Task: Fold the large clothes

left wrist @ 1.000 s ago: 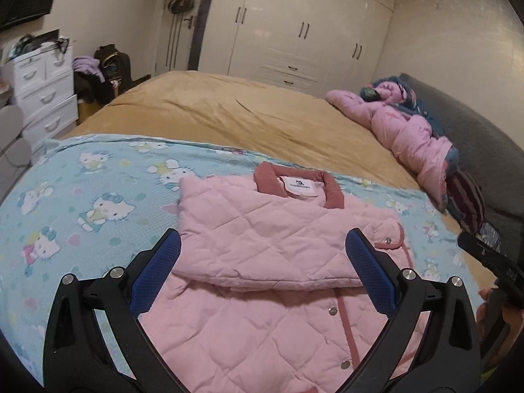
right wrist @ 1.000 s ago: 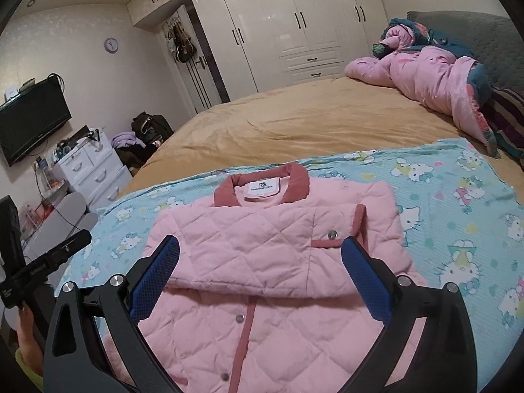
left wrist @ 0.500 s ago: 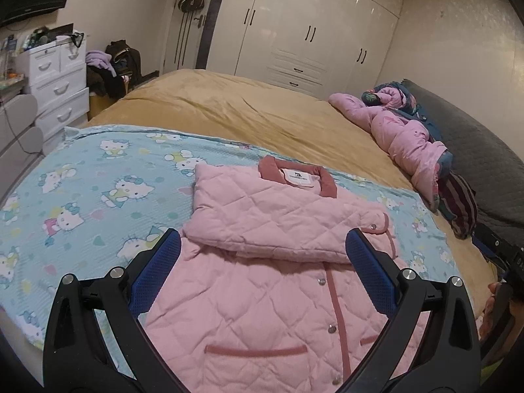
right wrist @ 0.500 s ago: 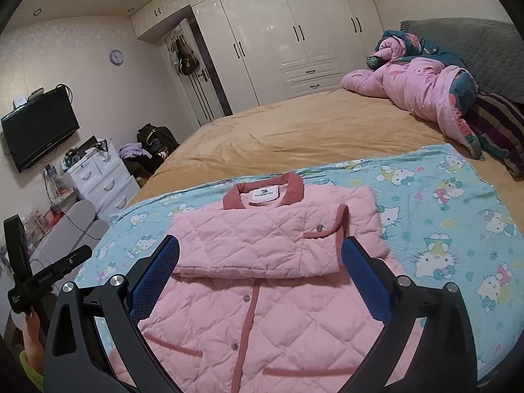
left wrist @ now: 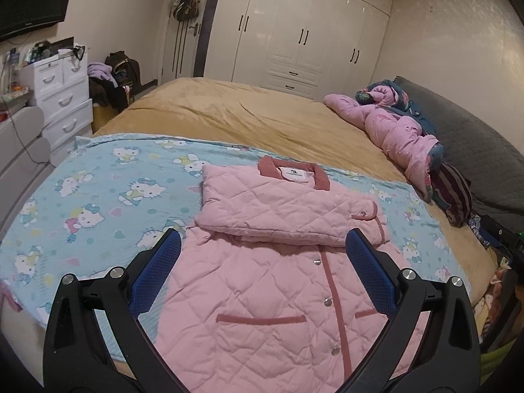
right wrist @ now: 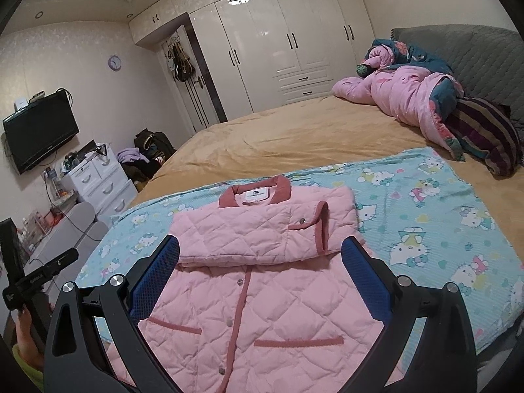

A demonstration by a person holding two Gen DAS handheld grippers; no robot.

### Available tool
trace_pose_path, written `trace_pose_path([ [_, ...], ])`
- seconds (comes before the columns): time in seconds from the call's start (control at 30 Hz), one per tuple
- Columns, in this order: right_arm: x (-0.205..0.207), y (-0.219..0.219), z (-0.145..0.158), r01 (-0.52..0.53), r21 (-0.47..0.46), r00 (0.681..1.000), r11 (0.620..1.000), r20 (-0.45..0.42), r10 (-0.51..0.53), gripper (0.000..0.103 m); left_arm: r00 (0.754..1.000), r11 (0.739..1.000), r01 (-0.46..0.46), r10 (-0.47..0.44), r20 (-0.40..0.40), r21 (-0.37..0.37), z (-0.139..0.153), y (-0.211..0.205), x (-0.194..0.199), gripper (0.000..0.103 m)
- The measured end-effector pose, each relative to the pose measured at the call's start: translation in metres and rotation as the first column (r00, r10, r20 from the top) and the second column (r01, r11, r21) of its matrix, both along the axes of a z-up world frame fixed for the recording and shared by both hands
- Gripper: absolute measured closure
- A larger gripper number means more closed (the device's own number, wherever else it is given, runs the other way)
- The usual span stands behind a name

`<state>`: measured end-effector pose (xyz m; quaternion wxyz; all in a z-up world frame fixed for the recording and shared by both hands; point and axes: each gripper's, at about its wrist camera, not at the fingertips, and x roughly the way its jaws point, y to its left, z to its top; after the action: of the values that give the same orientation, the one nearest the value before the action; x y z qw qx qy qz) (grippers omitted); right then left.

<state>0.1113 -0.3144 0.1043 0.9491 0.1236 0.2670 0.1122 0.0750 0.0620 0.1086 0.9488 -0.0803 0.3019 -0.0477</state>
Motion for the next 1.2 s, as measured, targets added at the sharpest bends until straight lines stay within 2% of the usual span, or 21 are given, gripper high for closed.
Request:
trace_pose_path([
  [0.3,-0.030,-0.015,-0.002,0.012,0.022,1.000,1.000,0.004,-0.012,0.004,1.000,1.000,-0.029,0.029,-0.006,0.011,0.001,0.015,-0.022,0.009],
  [0.57,-0.043,-0.021,-0.013,0.013,0.018,1.000,1.000,-0.028,-0.013,0.004,0.999,0.999,-0.037,0.038,-0.020,0.021,-0.004,0.022,-0.033,0.009],
  [1.2,-0.059,-0.043,-0.064,0.025,0.002,0.990,1.000,-0.137,-0.024,0.004,0.987,0.996,-0.077,0.082,-0.140,0.041,-0.051,0.048,-0.046,0.009],
])
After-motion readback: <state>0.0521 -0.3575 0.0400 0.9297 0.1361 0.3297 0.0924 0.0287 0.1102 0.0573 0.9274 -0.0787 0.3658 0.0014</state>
